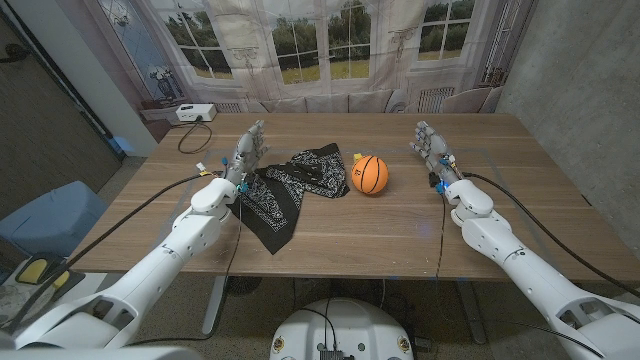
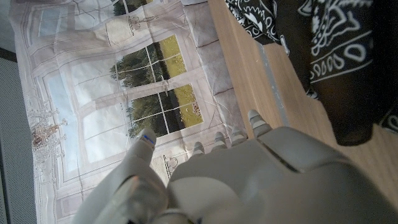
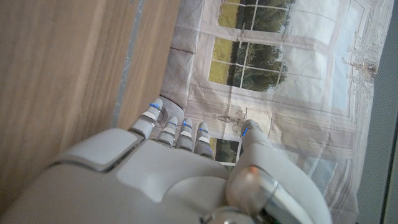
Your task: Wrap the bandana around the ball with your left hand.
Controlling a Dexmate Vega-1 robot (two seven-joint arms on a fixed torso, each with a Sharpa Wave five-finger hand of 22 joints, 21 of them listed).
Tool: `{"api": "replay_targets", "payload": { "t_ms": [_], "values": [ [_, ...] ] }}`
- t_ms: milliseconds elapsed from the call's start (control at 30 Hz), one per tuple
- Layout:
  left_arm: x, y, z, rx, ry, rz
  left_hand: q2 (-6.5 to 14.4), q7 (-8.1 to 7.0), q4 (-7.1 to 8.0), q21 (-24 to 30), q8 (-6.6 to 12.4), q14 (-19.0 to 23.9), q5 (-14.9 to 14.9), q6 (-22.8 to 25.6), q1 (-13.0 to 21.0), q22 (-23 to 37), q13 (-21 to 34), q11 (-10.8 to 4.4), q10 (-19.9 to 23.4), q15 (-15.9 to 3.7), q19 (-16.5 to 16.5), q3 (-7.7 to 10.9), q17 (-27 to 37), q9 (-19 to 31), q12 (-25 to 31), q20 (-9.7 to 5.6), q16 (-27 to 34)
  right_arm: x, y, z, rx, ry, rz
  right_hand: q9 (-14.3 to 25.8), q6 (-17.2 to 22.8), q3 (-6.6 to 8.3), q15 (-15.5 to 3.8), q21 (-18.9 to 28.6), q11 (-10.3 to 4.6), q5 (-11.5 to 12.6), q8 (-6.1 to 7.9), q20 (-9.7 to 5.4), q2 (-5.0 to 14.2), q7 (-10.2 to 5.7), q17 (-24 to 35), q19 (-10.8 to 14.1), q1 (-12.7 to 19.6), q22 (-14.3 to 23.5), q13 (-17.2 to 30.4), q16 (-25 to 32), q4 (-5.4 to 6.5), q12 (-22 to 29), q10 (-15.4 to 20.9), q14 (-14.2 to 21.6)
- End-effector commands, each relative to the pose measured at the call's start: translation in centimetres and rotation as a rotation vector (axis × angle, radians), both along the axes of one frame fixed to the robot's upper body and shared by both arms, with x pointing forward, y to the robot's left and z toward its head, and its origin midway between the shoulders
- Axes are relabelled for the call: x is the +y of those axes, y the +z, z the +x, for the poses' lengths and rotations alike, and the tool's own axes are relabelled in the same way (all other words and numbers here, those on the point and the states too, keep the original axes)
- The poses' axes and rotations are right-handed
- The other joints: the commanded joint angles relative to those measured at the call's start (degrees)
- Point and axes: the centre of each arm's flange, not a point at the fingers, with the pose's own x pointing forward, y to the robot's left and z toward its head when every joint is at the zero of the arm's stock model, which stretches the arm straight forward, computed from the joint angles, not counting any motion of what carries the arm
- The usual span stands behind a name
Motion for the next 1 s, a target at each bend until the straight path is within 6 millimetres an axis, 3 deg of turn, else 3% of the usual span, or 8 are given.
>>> {"api": "replay_targets", "payload": {
  "t_ms": [33, 233, 600, 1000],
  "values": [
    [-0.1, 2.7, -1.3, 0.059, 0.237, 0.058, -0.2, 1.76, -1.86, 1.4, 1.23, 5.8, 0.4, 4.9, 2.0, 0.1, 0.3, 0.44, 6.3, 1.02, 4.0, 0.54, 0.1, 0.2, 2.0, 0.02, 1.2, -3.5, 0.7, -1.7, -0.120, -0.074, 0.129, 0.1, 0.6, 0.08, -0.23, 0.4, -0.11, 0.1, 0.24, 0.02, -0.08, -0.04, 0.1, 0.5, 0.1, 0.3, 0.2, 0.5, 0.15, 0.6, 0.8, 0.7],
    [-1.8, 4.2, -2.2, 0.084, 0.329, 0.092, -1.0, 4.19, -4.16, 2.9, 1.85, 13.7, 0.7, 11.2, 4.5, 0.1, 0.5, 1.04, 12.9, 0.36, 8.9, 1.01, 0.3, 0.4, 3.4, -0.10, 2.1, -6.3, 1.0, -1.9, -0.138, -0.068, 0.125, 0.1, 1.0, -0.12, 0.10, 0.6, 0.16, 0.0, 0.33, 0.06, -0.25, -0.13, 0.0, 0.8, -0.1, 0.3, 0.2, 0.6, 0.16, 0.7, 1.3, 1.1],
    [-4.5, 5.9, -2.8, 0.138, 0.381, 0.188, -0.7, 5.28, -4.68, 3.2, 2.32, 15.6, 0.8, 14.2, 5.8, 0.2, 0.7, 1.03, 15.0, 0.34, 9.8, 1.47, 0.4, 0.5, 3.7, 0.23, 2.1, -11.2, 1.1, -4.2, -0.146, -0.105, 0.070, 0.1, 2.4, -0.35, 0.55, 0.8, 0.73, 0.0, 0.73, 0.51, -0.22, 0.21, -0.1, 1.2, -0.4, 0.3, 0.2, 0.8, 0.20, 1.0, 2.2, 1.9],
    [-5.7, 9.1, -3.3, 0.197, 0.433, 0.333, -0.8, 6.23, -5.11, 3.6, 2.84, 19.4, 1.0, 19.0, 7.8, 0.3, 0.8, -0.18, 17.9, -1.06, 11.2, 1.86, 0.6, 0.6, 4.1, -0.08, 2.5, -13.0, -0.2, -4.3, -0.140, -0.115, 0.096, 0.1, 3.2, -0.47, 1.04, 0.8, 1.03, 0.1, 0.88, 0.70, -0.17, 0.35, -0.1, 1.3, -0.6, 0.3, 0.2, 0.9, 0.14, 1.1, 2.8, 2.3]
  ]
}}
